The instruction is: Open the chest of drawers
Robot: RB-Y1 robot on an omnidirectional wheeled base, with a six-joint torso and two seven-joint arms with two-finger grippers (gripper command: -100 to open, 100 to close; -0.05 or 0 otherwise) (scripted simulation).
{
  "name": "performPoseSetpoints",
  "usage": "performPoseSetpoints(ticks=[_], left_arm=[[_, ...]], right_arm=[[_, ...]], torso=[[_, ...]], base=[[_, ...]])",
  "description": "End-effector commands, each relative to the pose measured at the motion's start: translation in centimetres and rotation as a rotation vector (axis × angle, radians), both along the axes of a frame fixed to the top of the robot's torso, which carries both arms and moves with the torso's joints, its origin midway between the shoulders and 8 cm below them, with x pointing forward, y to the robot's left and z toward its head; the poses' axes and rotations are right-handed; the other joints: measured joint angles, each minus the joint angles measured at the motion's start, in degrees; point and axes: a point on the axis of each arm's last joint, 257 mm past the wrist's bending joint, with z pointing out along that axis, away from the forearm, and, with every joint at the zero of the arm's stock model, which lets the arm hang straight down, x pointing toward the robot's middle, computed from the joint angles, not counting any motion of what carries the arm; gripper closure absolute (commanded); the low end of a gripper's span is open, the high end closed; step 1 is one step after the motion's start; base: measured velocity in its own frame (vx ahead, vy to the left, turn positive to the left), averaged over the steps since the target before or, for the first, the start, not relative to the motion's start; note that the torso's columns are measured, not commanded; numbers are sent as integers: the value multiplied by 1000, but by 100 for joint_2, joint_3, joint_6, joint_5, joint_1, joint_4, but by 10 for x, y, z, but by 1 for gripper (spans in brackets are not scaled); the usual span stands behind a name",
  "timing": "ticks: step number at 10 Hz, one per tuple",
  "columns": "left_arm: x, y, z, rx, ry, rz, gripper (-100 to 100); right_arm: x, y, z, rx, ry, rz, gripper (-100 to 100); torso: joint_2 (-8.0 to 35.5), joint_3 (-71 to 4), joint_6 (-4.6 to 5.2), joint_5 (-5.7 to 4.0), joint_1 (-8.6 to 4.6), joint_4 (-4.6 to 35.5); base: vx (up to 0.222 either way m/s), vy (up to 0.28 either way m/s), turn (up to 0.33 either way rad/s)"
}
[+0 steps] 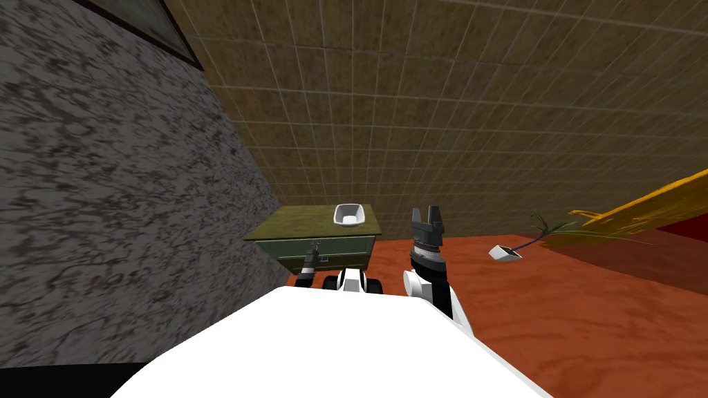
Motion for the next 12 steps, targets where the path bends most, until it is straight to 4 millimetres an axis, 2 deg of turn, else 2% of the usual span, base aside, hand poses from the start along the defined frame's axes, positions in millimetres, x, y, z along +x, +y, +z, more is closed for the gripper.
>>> performPoseSetpoints(ticks=[1,4,5,6,12], left_arm=[[-5,2,-9,-1,20,20,100],[-22,14,-15,-2,24,111,100],[-14,11,-4,0,-6,89,100],[-4,12,-4,1,5,90,100],[17,16,-7,1,40,88,100]], right_arm=[[0,0,0,0,0,0,0],[0,0,0,0,0,0,0],[0,0,0,0,0,0,0],[0,0,0,0,0,0,0],[0,0,0,0,0,0,0]], torso=[[-18,-10,-18,-10,-6,-3],[-33,-14,0,5,9,-11],[-28,-11,1,11,9,-16],[-33,-16,-9,-7,-5,-4],[-20,-14,-19,-16,2,5]], base=[[-31,4,29],[-48,41,-243],[-35,27,-64],[-104,-21,70],[-128,-34,34]])
